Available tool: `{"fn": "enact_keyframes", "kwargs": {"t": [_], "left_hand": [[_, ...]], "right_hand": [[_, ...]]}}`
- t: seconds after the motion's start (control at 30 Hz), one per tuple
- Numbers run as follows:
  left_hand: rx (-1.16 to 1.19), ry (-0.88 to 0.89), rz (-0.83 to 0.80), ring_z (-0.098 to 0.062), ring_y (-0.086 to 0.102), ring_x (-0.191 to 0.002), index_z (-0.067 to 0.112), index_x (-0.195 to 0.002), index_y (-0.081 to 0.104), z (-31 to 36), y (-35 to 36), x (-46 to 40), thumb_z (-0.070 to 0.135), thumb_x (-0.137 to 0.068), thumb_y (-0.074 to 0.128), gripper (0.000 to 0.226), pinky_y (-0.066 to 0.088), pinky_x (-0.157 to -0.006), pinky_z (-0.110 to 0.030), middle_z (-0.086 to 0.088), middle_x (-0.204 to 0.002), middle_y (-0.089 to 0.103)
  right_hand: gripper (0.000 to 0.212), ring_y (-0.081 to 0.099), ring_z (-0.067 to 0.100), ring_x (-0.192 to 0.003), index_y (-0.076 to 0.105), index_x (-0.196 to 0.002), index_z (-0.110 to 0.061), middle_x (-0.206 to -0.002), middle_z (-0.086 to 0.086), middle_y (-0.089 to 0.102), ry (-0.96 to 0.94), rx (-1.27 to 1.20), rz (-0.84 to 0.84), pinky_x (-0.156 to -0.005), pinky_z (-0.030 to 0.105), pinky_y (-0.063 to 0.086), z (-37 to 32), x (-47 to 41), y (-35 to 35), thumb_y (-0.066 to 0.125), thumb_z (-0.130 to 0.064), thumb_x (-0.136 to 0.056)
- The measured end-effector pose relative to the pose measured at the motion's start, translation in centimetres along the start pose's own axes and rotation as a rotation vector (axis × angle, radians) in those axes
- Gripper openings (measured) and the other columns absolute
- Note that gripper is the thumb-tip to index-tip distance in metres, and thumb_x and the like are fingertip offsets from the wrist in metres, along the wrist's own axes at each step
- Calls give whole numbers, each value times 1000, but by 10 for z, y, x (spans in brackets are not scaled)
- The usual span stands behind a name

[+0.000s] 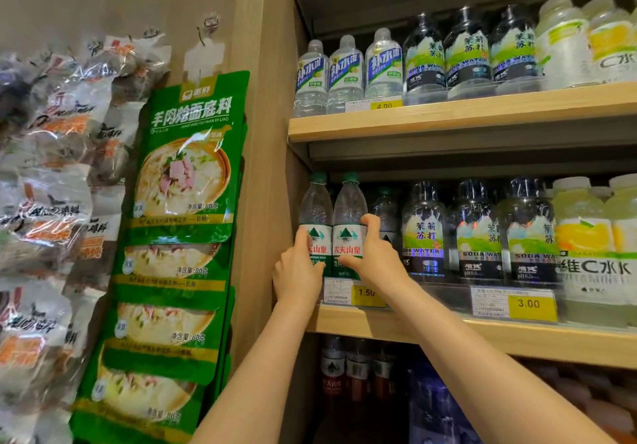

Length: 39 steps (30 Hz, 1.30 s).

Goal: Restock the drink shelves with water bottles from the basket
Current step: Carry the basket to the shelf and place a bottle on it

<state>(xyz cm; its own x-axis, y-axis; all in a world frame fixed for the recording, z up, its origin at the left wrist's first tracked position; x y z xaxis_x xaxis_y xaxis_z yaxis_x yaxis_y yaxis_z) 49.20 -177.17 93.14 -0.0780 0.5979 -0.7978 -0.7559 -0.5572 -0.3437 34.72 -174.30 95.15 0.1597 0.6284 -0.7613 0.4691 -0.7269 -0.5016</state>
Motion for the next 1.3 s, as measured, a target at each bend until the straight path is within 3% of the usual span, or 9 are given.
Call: {"fn": "enact_keyframes", "kwargs": {"t": [0.1, 0.23, 0.57, 0.73, 0.83, 0.9, 1.0, 1.1, 1.3], "left_hand": [[26, 47, -30, -34, 59, -101, 20, -119, 44, 0, 2, 3, 15, -88, 57, 34, 47, -79, -42, -10, -113, 63], [63, 65, -5, -32, 60, -99, 19, -114, 49, 0, -1, 3, 14, -87, 59, 29, 50, -79, -45, -10, -111, 61], [72, -67, -105, -29, 60, -93, 12, -80, 58, -9, 18, -25, 5, -79, 69, 13, 52, -79, -38, -12, -103, 61], [139, -125, -135, -23, 59, -83, 17, -56, 52, -14, 32, -42, -7, -77, 58, 32, 49, -71, -31, -10, -96, 65], [85, -124, -161, -31, 60, -93, 7, -74, 66, -14, 39, -50, -9, -79, 47, 25, 51, -83, -38, -14, -103, 63], [28, -127, -184, -32, 59, -97, 4, -91, 68, -15, 43, -51, -6, -83, 47, 24, 50, -85, -39, -14, -106, 62], [-30, -86, -195, -32, 57, -101, 8, -105, 63, -10, 41, -46, 5, -89, 51, 20, 48, -83, -39, -13, -112, 58], [-37, 61, -211, -30, 48, -117, 17, -128, 53, 3, 40, -33, 19, -94, 48, 34, 45, -89, -41, -11, -131, 44], [-230, 70, -469, -30, 40, -125, 12, -132, 48, -2, 55, -33, 33, -98, 30, 44, 39, -98, -45, -13, -136, 45]], "right_hand": [[48, 58, 29, -85, 28, -121, -27, -107, 11, 59, -65, 183, -32, -69, 37, 48, -7, 5, 3, 62, -27, -86], [31, 57, 34, -94, 44, -112, -22, -112, 10, 50, -67, 259, -66, -74, 36, 43, -10, 11, 7, 61, -25, -86], [28, 55, 28, -94, 47, -71, -15, -102, 12, 60, 99, 146, -80, -77, 35, 45, -3, -5, 2, 75, -13, -73], [35, 58, 26, -90, 45, -59, -17, -92, 12, 64, 209, 153, -128, -83, 38, 51, 16, -23, 10, 77, -11, -71], [19, 60, 28, -94, 59, -75, -10, -98, 14, 66, 265, 195, -187, -81, 34, 50, 27, -30, 14, 77, -14, -72], [25, 61, 31, -101, 64, -93, -5, -106, 16, 66, 291, 209, -204, -81, 33, 50, 34, -34, 16, 76, -15, -74], [25, 61, 31, -101, 63, -98, -1, -108, 17, 66, 292, 202, -209, -81, 33, 50, 39, -36, 20, 71, -11, -77], [24, 61, 30, -100, 63, -96, -3, -108, 17, 65, 296, 201, -201, -75, 29, 47, 41, -37, 22, 72, -13, -76], [32, 60, 31, -102, 64, -104, -3, -108, 17, 65, 303, 172, -182, -77, 30, 47, 42, -36, 20, 73, -14, -75]]}}
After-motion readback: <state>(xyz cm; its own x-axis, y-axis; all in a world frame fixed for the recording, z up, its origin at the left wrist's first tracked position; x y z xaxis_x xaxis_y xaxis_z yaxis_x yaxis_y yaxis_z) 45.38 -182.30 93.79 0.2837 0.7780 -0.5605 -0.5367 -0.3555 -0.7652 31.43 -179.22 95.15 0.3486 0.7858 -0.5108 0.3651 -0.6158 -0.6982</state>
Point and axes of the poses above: each hand's wrist, its own x-axis away from the middle knuckle, its own y-axis out of the palm, z = x × y, the point moved 9 cm from there along -x, towards the middle knuckle
